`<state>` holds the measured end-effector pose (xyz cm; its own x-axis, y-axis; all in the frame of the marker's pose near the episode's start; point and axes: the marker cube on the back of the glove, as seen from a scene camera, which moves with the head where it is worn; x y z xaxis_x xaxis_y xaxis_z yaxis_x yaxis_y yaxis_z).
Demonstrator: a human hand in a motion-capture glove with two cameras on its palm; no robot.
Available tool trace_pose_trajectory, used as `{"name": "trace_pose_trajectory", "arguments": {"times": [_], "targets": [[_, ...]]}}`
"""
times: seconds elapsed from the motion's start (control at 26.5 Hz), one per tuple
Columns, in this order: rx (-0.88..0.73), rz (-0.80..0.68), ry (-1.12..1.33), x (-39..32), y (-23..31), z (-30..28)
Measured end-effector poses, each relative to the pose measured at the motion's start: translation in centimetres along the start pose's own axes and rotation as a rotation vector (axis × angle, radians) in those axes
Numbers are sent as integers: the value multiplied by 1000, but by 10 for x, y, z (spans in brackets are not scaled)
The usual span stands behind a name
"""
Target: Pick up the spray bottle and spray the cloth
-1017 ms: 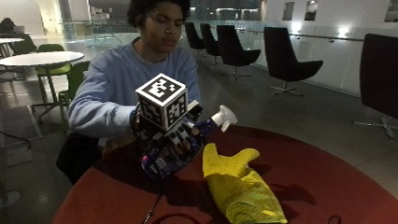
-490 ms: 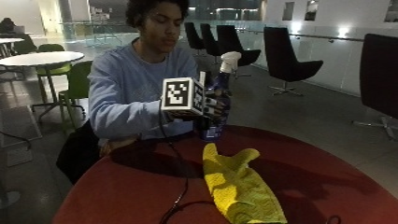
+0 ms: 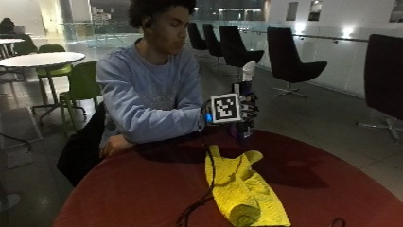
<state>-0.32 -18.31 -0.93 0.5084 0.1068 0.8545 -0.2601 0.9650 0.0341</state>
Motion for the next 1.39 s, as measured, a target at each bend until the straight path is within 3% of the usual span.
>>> {"name": "trace_pose_trajectory", "arguments": {"times": [0.49,0.83,1.09,1.39], "targets": [[-172,-46,36,14,10,49],[-224,-38,84,23,20,35],[-139,-14,262,25,56,-65],[6,228,571,55,161,-226]]}}
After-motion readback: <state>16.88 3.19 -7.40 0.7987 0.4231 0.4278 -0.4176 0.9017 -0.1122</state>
